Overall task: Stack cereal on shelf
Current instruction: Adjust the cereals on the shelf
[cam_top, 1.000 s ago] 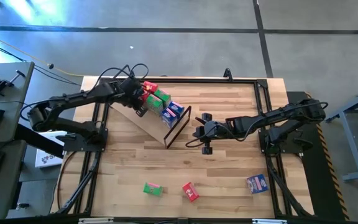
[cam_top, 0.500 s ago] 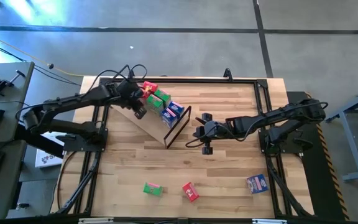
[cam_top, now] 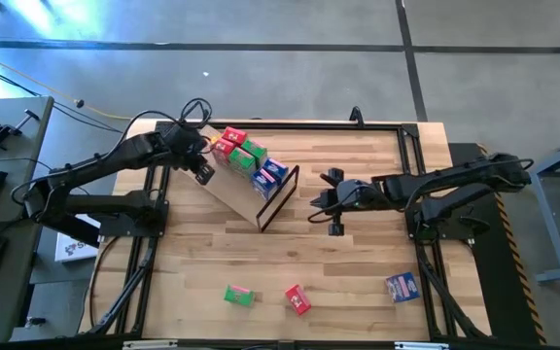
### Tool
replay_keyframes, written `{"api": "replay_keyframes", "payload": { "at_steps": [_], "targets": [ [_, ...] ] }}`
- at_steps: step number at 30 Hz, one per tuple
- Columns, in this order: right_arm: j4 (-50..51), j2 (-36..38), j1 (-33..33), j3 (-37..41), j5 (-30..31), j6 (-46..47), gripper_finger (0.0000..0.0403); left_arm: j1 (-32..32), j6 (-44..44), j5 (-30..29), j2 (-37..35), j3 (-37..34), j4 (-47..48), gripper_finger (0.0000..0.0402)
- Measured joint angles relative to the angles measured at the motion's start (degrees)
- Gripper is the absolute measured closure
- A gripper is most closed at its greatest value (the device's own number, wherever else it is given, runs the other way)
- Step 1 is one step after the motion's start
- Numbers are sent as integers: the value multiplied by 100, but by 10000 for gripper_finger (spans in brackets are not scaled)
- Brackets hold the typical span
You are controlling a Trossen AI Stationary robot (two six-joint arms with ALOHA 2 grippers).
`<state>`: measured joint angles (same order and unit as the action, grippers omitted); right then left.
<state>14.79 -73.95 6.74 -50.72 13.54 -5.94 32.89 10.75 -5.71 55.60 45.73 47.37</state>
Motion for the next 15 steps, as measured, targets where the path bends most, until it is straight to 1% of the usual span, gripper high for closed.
{"api": "replay_keyframes", "payload": {
  "at_steps": [2,5,10,15],
  "targets": [
    [15,25,0,1,2,-29,403,107,96,-325,98,-2,35,401],
    [21,26,0,2,40,-36,403,270,163,-507,264,-2,-182,401],
    [72,26,0,2,48,94,403,434,62,-551,503,-2,-565,401],
    [87,26,0,1,48,94,403,428,-40,-494,681,-2,-803,401]
  ]
}}
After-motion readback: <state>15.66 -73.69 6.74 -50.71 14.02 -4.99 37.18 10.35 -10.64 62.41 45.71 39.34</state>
